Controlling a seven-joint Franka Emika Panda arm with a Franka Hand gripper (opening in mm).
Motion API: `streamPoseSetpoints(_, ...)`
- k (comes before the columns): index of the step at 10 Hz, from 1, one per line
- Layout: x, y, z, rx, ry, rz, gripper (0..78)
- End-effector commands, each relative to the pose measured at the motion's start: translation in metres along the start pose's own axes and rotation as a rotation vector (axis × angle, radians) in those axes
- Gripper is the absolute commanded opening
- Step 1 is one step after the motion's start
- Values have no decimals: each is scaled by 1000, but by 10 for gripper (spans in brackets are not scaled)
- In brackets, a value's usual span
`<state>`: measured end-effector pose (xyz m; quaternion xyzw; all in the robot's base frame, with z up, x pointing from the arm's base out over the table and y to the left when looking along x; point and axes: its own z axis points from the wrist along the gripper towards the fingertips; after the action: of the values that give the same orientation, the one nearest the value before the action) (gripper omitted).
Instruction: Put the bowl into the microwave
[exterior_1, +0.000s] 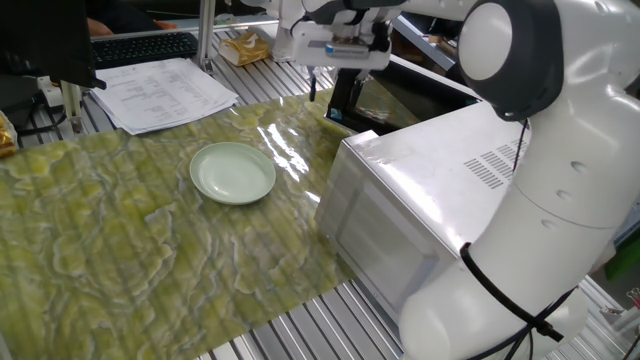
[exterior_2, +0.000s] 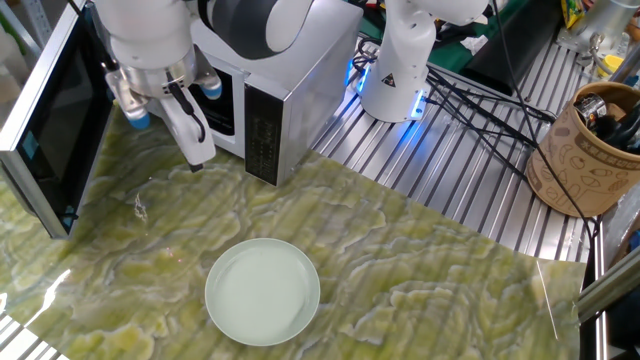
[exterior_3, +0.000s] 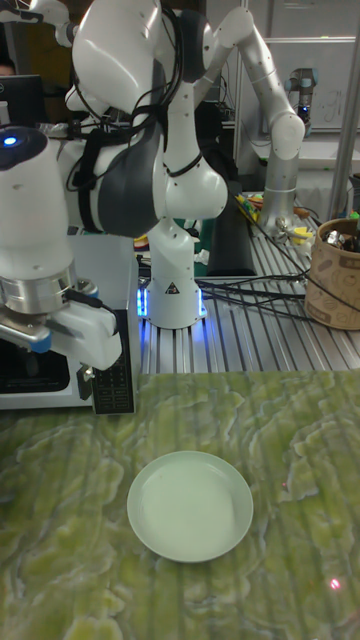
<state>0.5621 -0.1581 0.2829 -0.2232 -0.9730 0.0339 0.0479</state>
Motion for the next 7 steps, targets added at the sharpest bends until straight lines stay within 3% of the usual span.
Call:
streamPoseSetpoints(1, 0, 0, -1, 31, 75, -94, 774)
streamPoseSetpoints(4, 0, 0, -1, 34, 85, -201, 774)
streamPoseSetpoints(7, 0, 0, -1, 30, 79, -231, 774)
